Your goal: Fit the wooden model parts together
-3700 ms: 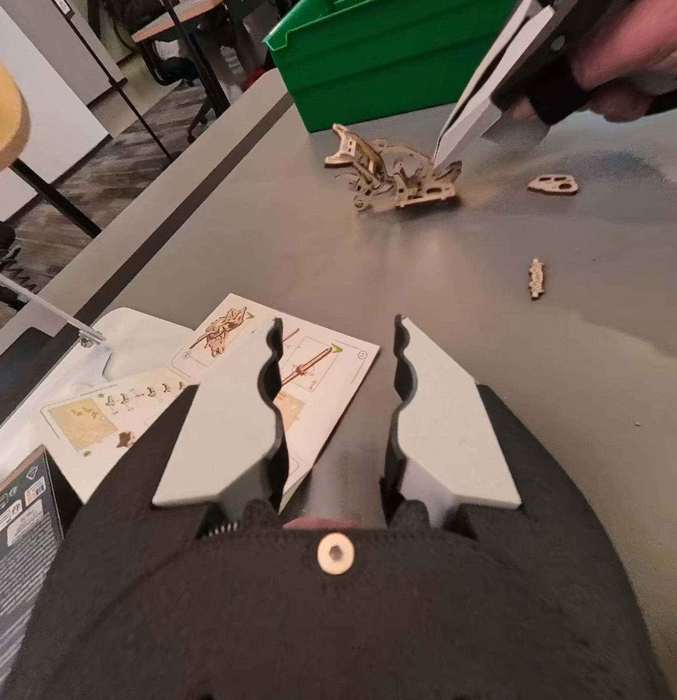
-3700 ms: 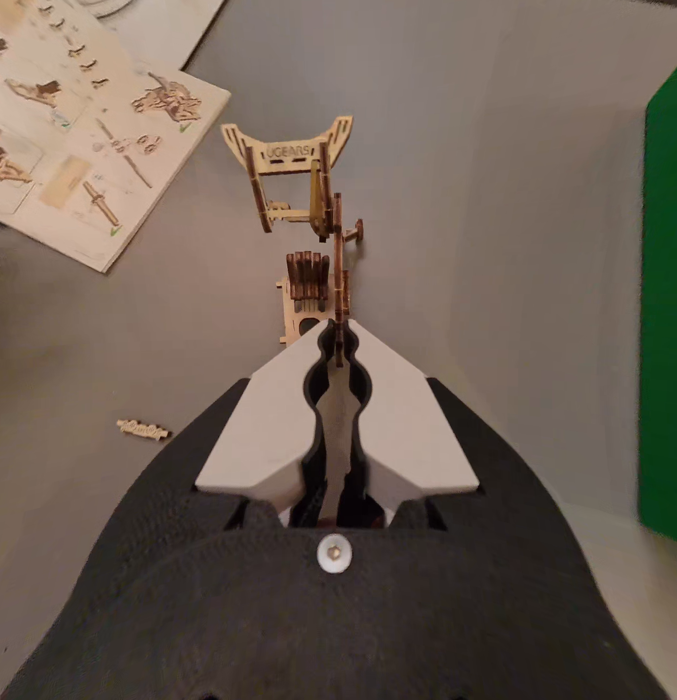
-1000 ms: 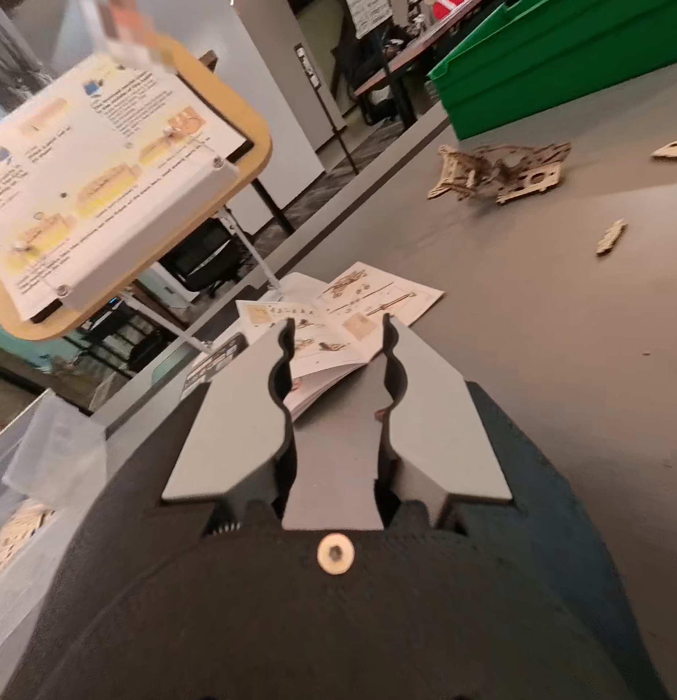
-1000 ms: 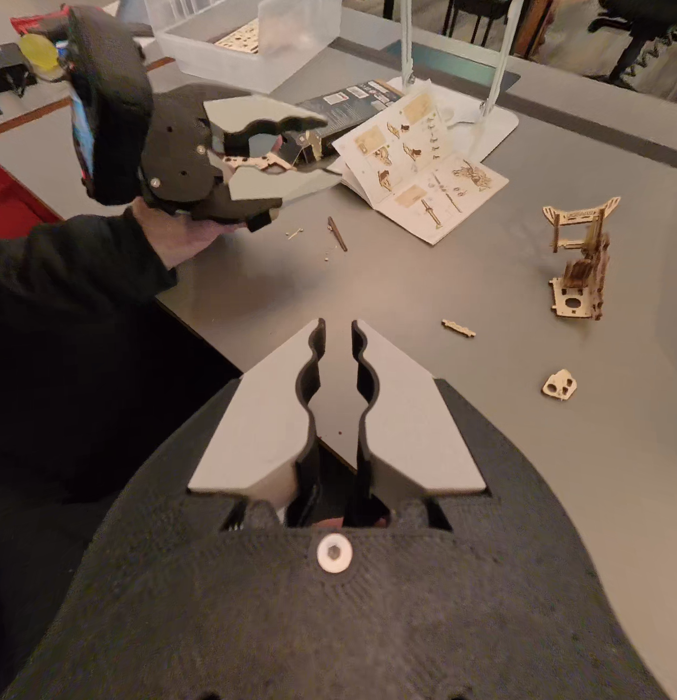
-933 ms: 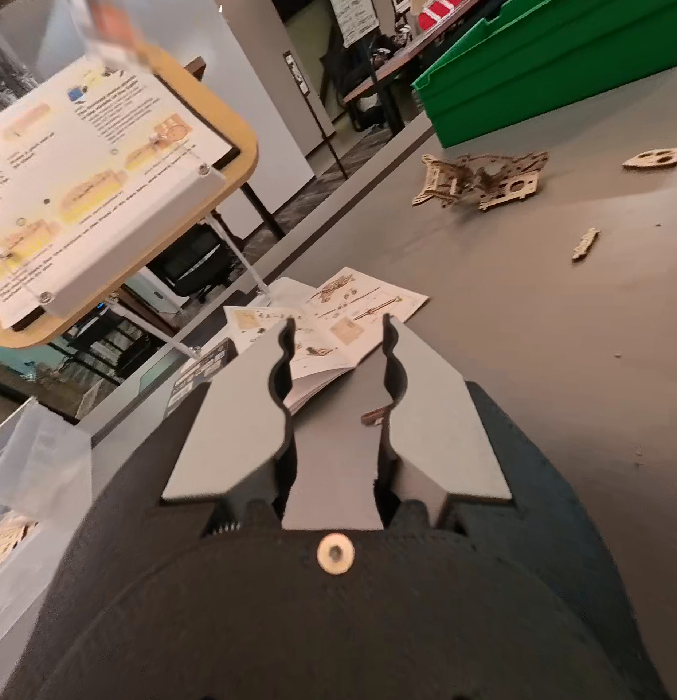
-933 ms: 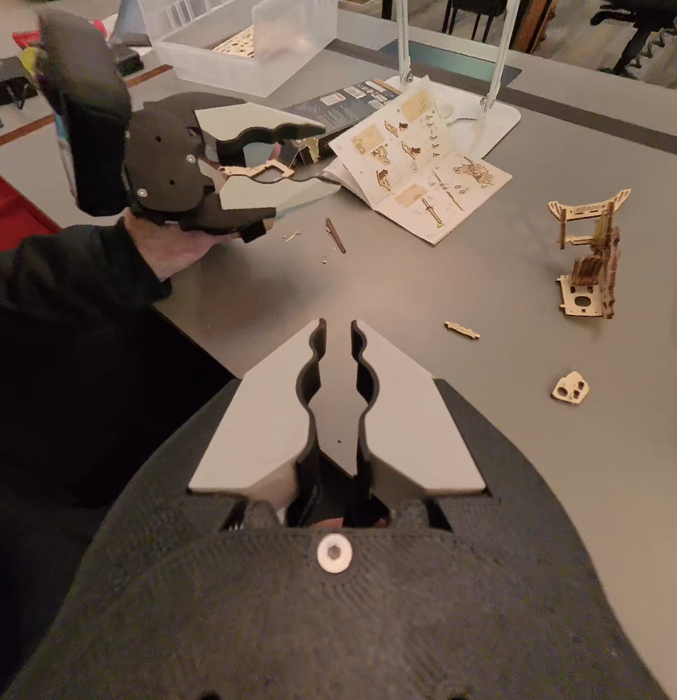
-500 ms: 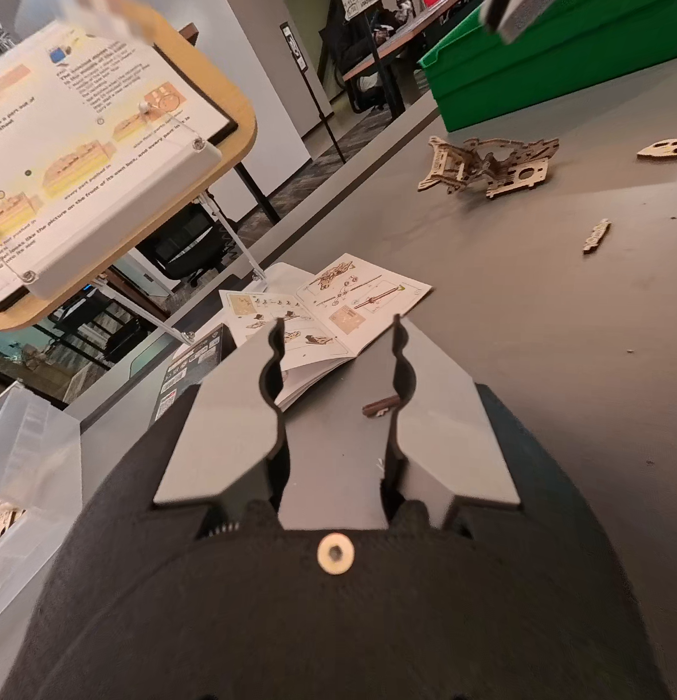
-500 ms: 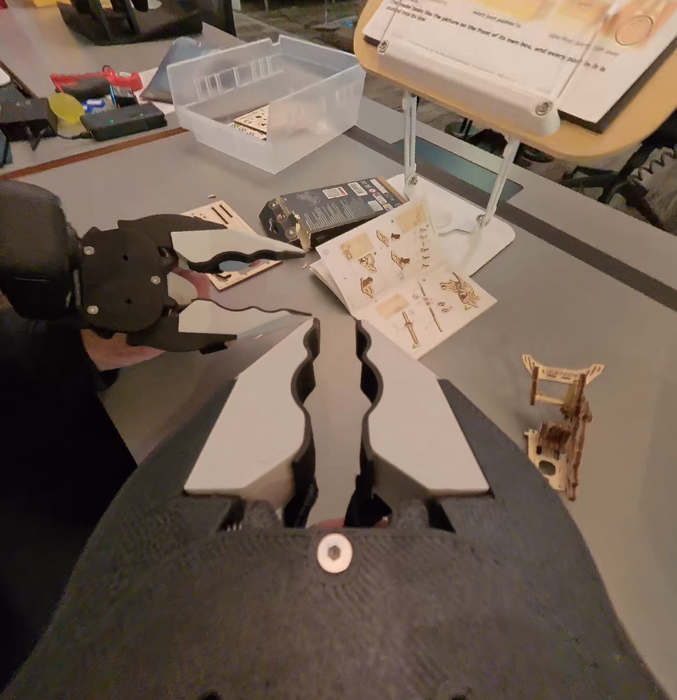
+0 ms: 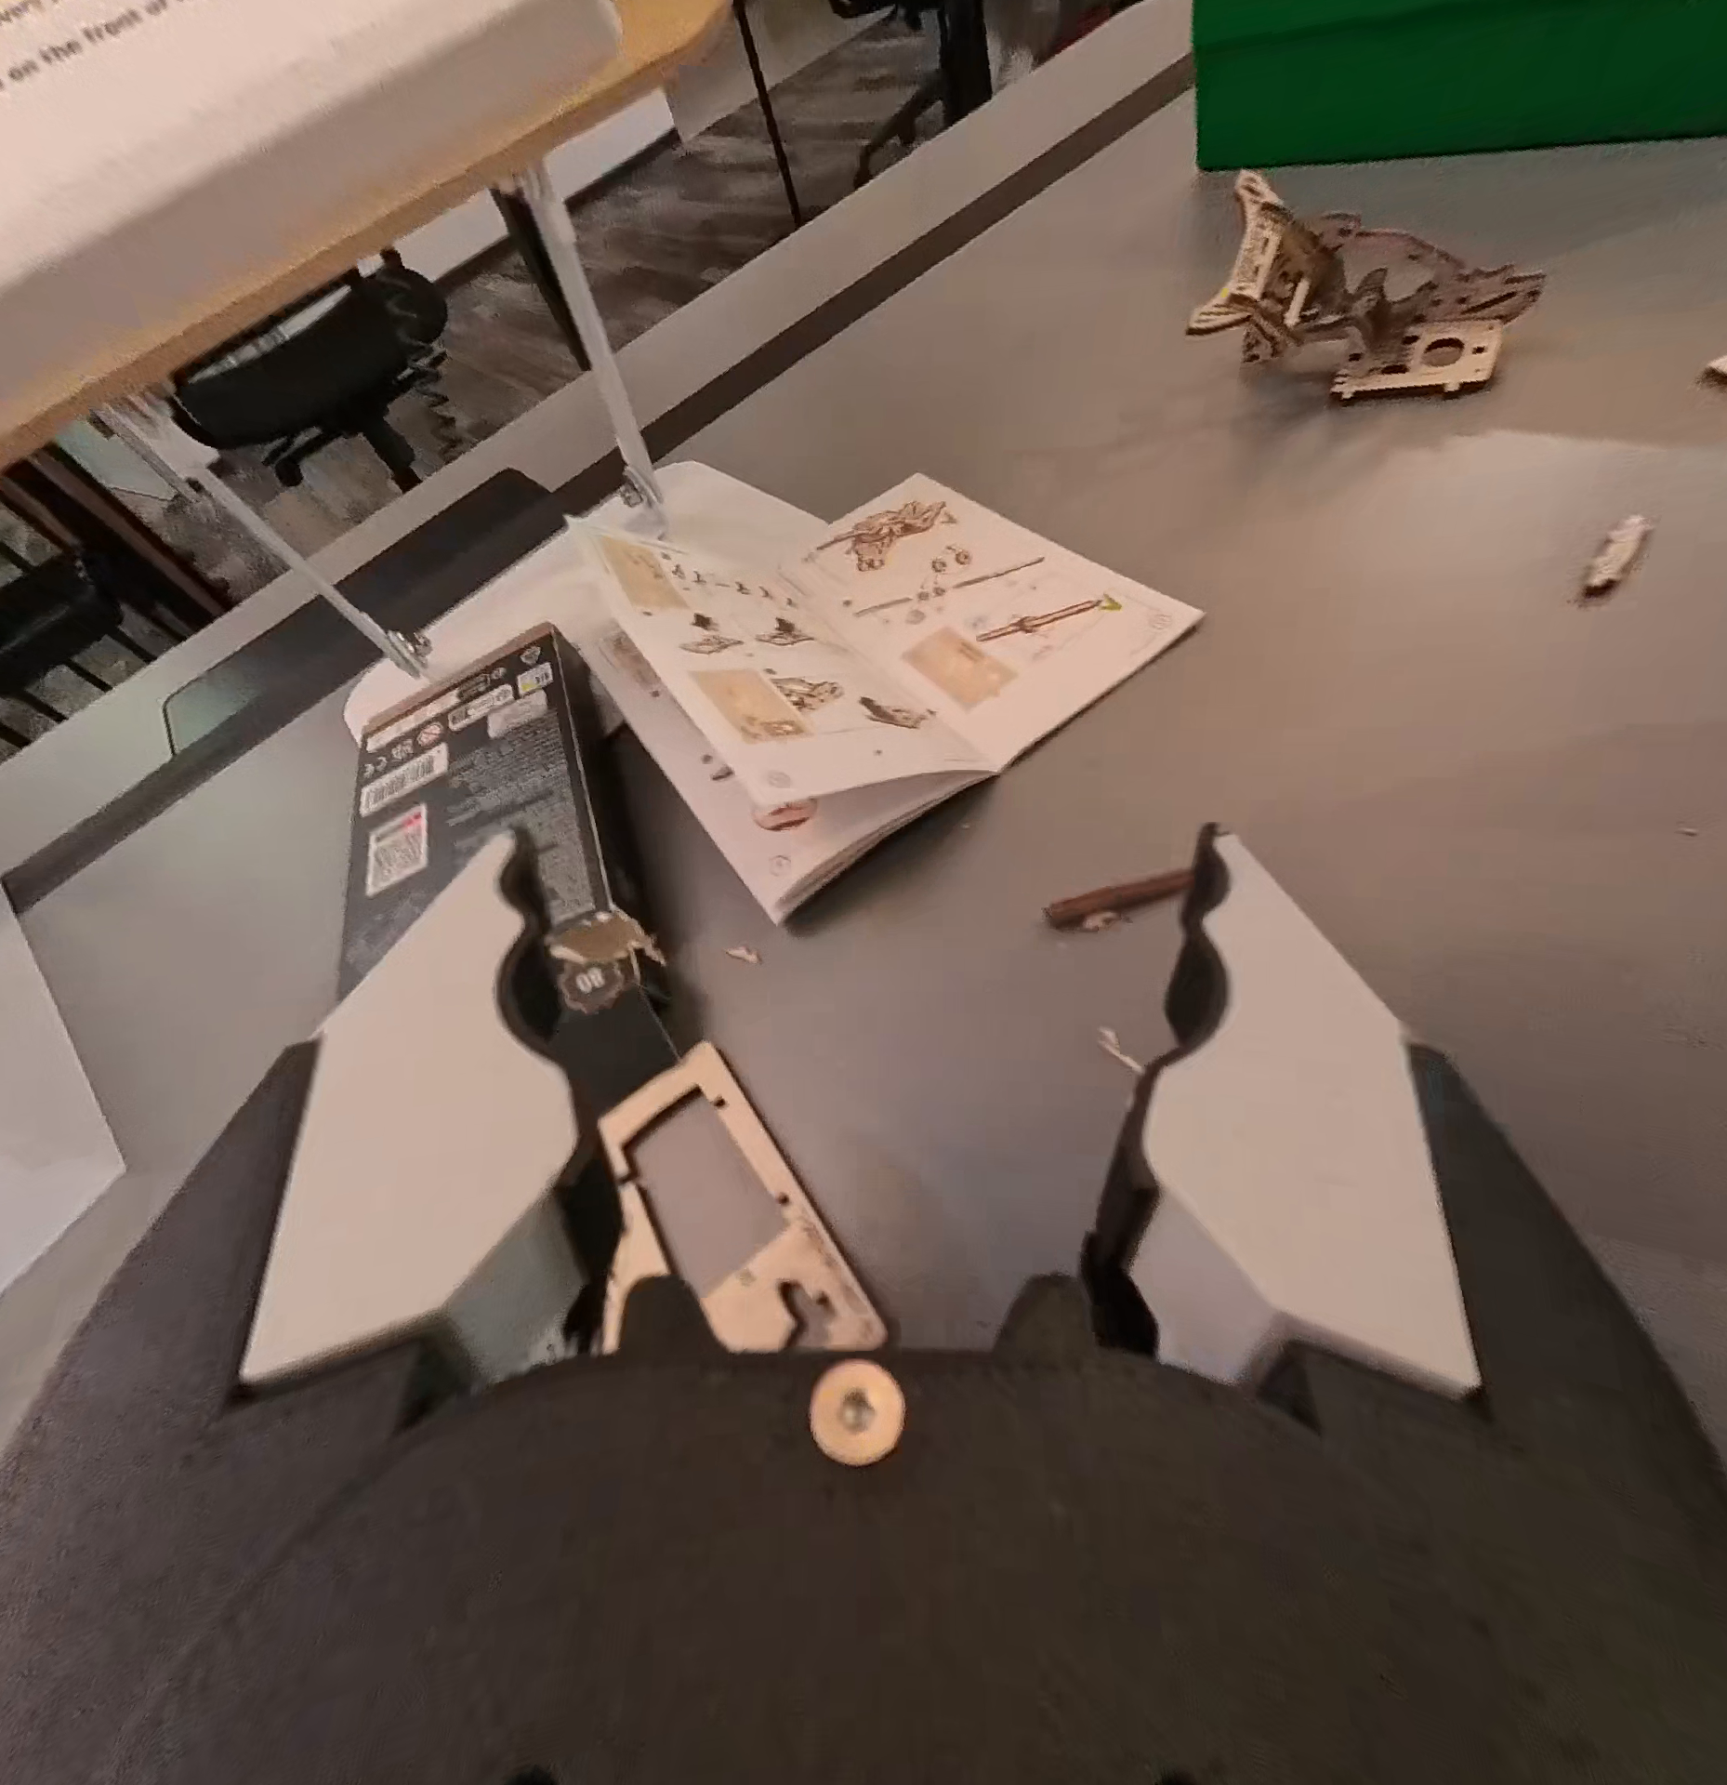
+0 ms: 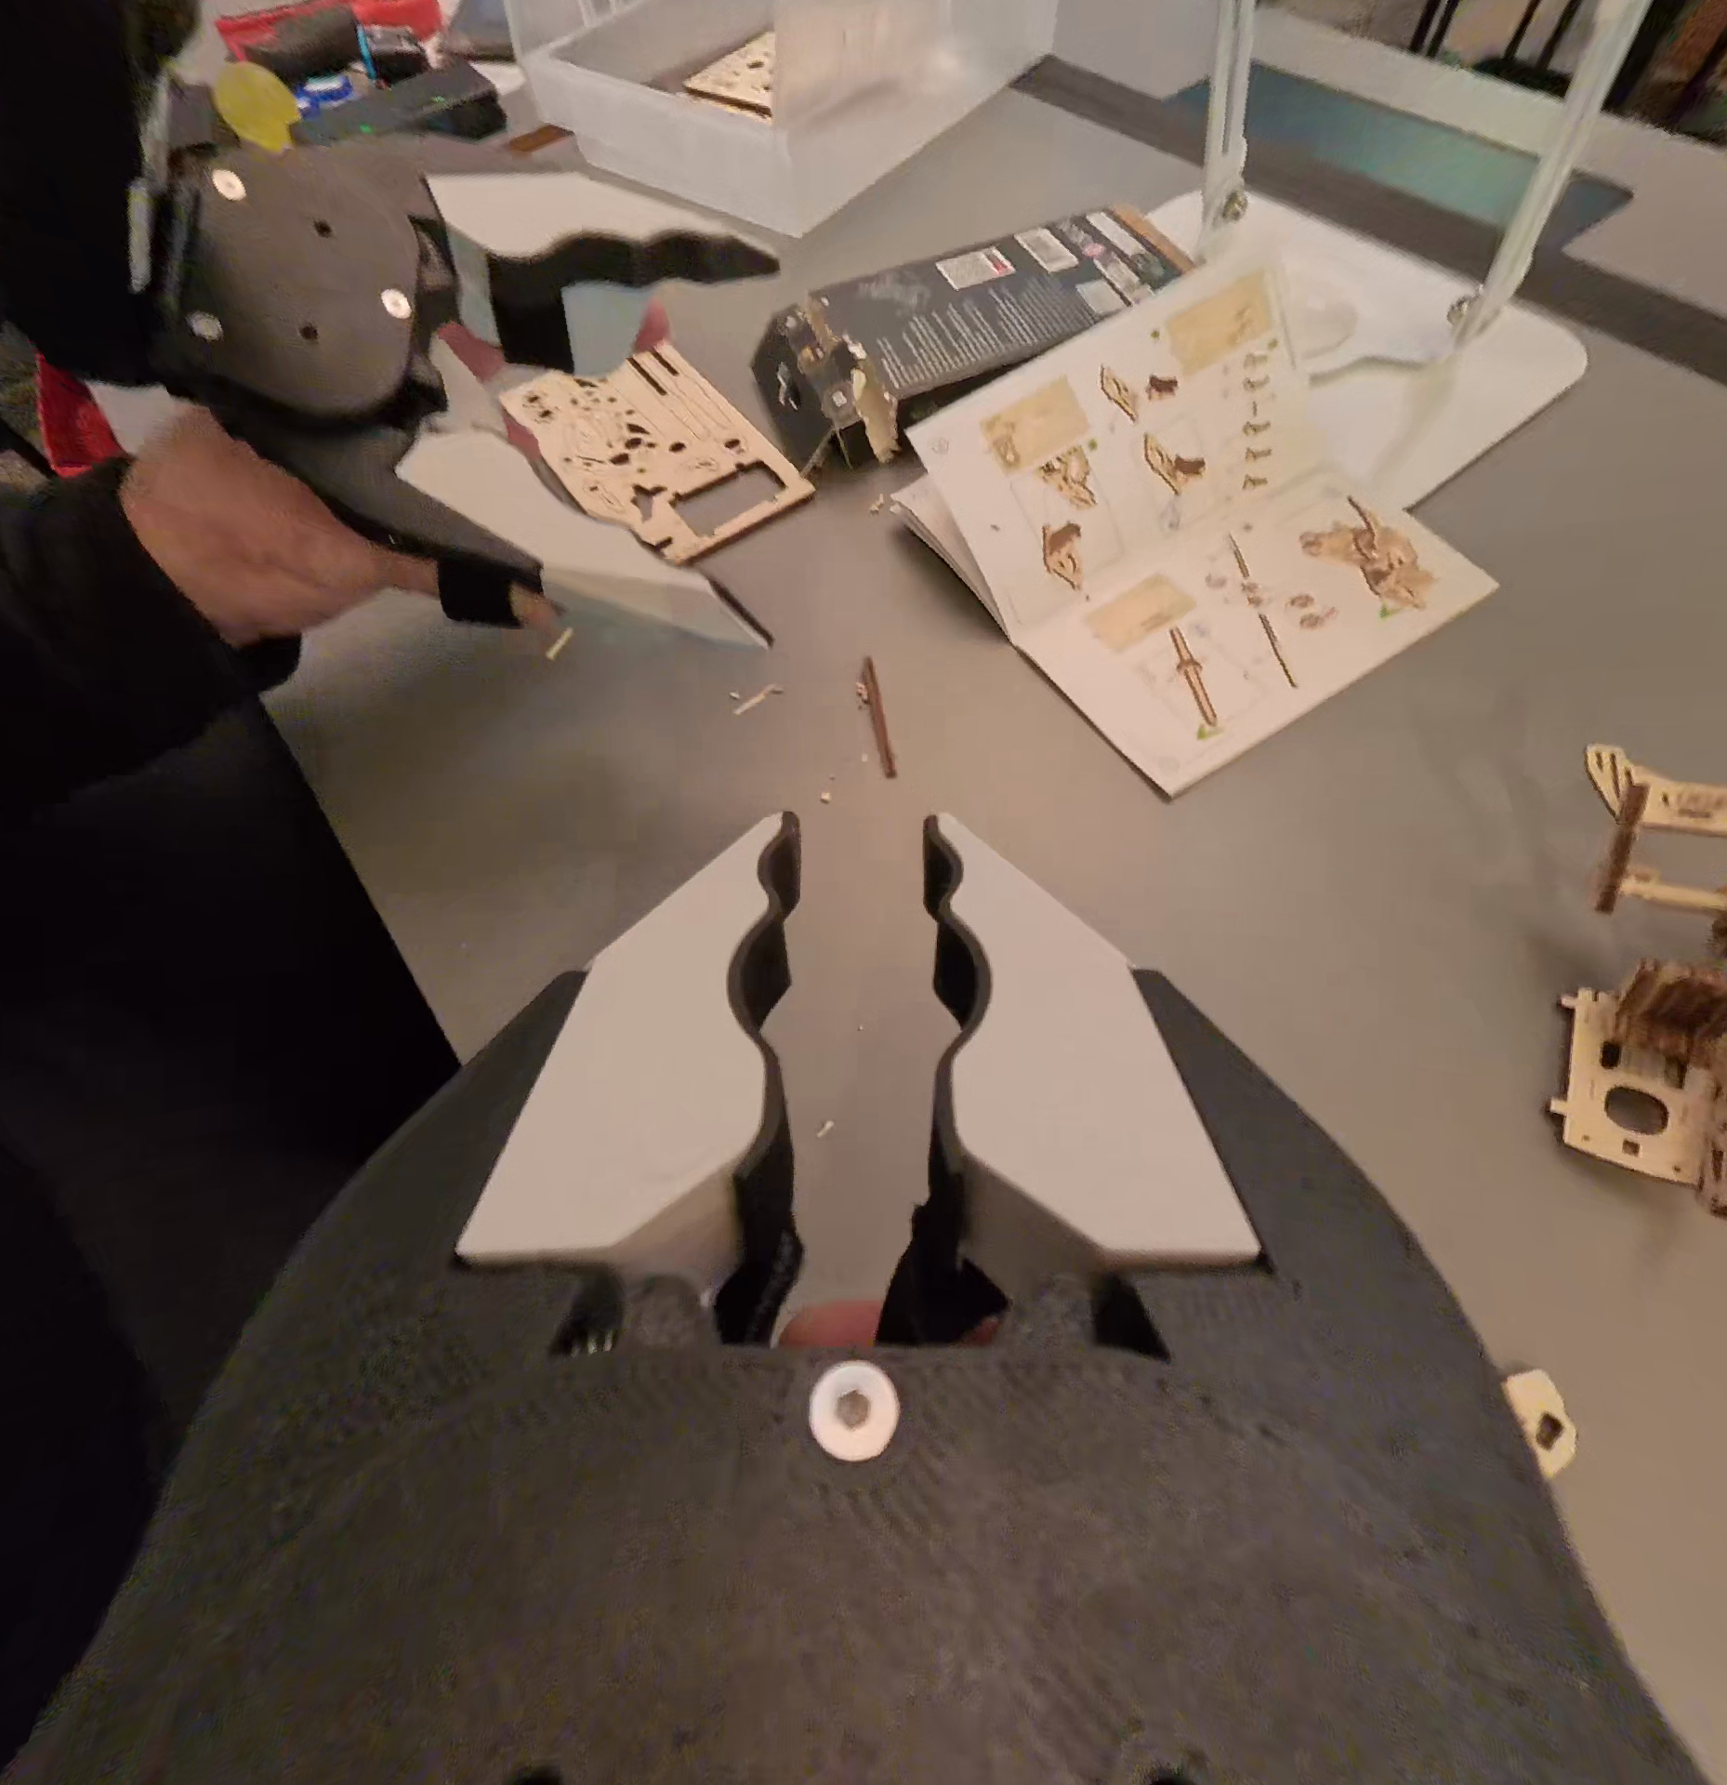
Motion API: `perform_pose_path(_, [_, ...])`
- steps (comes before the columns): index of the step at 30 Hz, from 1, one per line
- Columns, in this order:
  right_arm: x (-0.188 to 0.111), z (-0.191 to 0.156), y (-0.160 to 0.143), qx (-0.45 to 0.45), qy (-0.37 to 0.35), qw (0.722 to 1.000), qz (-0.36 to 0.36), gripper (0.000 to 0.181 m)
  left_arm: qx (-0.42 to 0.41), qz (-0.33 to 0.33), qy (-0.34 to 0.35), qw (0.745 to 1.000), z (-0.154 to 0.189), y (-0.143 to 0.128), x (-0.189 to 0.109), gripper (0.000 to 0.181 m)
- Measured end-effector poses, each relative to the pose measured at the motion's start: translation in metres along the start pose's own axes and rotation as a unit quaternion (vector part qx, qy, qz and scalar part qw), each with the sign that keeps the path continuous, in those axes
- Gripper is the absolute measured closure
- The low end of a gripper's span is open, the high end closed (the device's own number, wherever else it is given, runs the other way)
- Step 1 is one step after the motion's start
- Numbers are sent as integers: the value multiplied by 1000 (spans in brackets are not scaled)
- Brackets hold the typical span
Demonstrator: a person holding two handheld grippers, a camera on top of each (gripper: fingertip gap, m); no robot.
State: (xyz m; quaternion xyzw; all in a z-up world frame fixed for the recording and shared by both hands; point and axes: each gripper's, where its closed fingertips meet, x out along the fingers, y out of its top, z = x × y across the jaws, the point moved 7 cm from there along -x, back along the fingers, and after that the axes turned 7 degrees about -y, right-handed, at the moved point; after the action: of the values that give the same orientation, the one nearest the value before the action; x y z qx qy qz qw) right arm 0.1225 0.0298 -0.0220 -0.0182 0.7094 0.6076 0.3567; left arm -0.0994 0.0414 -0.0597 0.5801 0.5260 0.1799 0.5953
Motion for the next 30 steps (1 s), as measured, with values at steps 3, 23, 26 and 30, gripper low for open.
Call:
perform_pose_path(3, [8,10,-9,18,8,1000,-22,154,10,-13,1,1000,-20,5,17,68])
perform_pose_path(23, [58,0,35,-40,84,996,-12,152,-40,-269,-49,961,-127,-106,-69,59])
perform_pose_path(26, [62,-4,30,-42,92,994,-30,150,-30,-298,-122,946,-126,-114,-60,34])
perform_pose_path(30, [65,-6,27,-36,111,992,-41,150,-5,-311,-231,922,-109,-111,-46,39])
